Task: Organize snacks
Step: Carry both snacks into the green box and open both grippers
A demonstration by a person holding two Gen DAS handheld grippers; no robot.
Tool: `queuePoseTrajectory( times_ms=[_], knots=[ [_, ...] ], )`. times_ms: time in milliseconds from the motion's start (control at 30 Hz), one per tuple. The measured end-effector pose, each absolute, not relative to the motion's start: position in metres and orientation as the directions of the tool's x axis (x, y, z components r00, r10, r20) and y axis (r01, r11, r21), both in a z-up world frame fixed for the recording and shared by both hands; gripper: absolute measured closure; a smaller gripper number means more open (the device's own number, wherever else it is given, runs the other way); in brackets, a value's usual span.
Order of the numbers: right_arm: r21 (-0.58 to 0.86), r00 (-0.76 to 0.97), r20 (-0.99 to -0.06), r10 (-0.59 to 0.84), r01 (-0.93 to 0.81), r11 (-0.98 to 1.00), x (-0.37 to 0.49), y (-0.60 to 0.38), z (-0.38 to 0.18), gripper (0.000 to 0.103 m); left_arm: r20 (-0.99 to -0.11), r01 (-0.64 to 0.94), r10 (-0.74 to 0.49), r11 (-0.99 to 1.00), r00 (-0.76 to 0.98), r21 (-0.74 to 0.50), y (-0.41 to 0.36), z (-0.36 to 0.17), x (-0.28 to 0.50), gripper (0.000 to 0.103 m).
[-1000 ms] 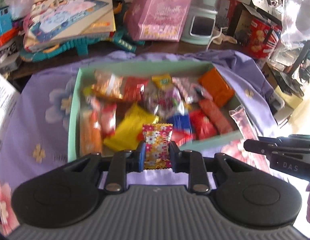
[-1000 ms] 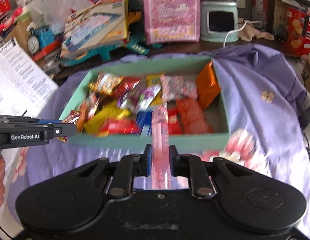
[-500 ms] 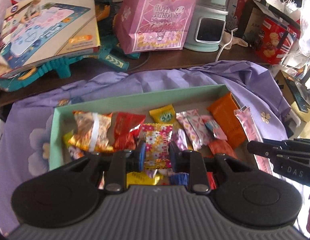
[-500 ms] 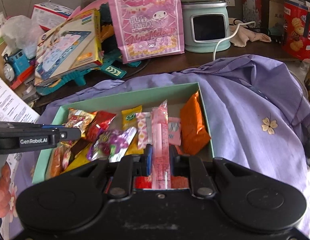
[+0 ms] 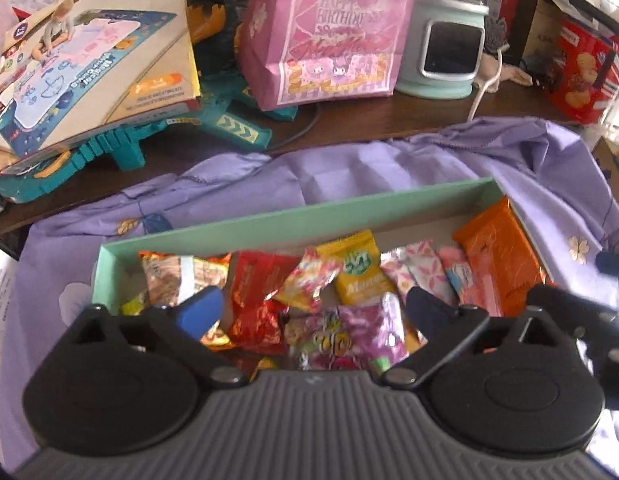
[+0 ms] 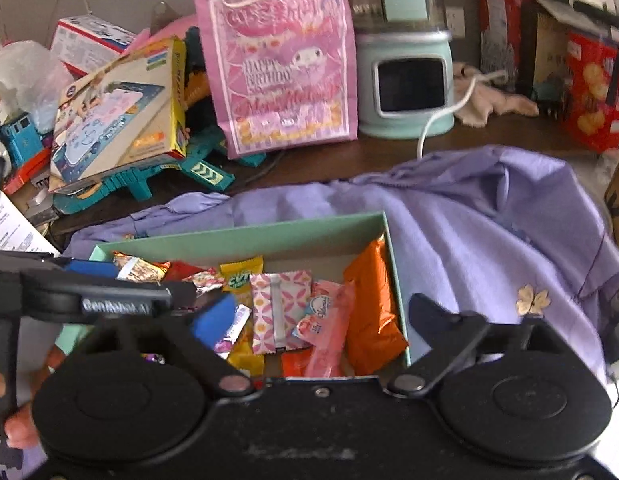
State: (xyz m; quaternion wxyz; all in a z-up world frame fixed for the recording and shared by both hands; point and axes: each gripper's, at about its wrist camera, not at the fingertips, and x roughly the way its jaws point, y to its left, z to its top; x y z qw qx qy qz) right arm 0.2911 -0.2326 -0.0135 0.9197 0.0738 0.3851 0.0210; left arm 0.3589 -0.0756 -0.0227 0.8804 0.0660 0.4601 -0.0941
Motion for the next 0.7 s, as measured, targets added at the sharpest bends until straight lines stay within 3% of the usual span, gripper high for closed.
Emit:
queuePoseTrajectory(
  times_ms=[33,700],
  knots=[
    [0.153,0.700,-0.708,0.097,0.017,0.988,0.289,-0.231,-0.013,0.000,-0.828,0.225,-0.103,0.974,0.552,0.030,-0.075,-0.024,0.357,0.001],
    [0.124,0.689,-0.719,0.088,0.002,0.992,0.231,-0.199,0.017,0.000,-0.820,0.204,-0.093,0.978,0.566,0.030,-0.047,0.010,0.277,0.000]
  ],
)
